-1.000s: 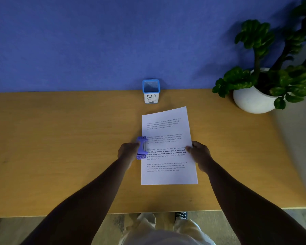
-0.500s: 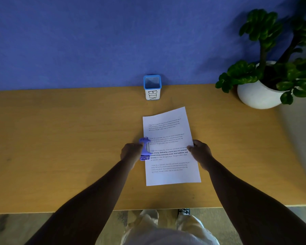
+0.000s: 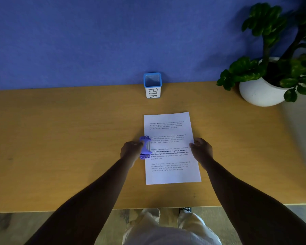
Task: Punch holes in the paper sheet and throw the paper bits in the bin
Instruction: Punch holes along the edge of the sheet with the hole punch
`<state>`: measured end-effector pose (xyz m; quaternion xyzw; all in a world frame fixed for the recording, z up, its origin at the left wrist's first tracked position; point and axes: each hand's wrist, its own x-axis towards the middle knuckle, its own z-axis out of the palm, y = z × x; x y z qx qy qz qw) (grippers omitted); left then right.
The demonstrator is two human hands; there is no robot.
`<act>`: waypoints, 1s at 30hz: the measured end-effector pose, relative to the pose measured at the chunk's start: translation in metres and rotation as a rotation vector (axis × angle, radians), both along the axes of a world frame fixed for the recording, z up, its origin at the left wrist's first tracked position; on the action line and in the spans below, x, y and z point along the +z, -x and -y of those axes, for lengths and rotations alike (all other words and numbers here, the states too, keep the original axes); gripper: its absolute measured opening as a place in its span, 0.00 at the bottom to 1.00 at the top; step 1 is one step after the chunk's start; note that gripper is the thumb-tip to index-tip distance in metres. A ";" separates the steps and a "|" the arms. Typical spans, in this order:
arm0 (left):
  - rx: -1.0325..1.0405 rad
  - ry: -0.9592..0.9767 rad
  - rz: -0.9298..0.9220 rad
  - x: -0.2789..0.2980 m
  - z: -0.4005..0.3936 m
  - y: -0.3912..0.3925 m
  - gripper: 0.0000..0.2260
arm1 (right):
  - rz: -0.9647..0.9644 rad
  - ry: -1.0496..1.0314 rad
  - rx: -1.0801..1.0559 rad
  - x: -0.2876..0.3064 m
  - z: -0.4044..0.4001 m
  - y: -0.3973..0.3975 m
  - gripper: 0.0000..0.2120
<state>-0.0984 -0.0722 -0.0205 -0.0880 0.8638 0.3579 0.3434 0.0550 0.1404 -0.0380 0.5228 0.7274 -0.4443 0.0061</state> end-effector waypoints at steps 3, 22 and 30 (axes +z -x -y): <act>0.054 -0.067 0.038 0.001 0.002 0.002 0.13 | 0.025 -0.044 0.014 -0.002 -0.002 0.000 0.10; 0.021 -0.150 0.097 0.000 0.009 0.005 0.09 | 0.151 -0.595 0.377 -0.016 0.016 0.004 0.21; -0.031 -0.105 0.053 -0.006 0.009 0.008 0.09 | 0.158 -0.650 0.629 -0.047 0.027 0.003 0.25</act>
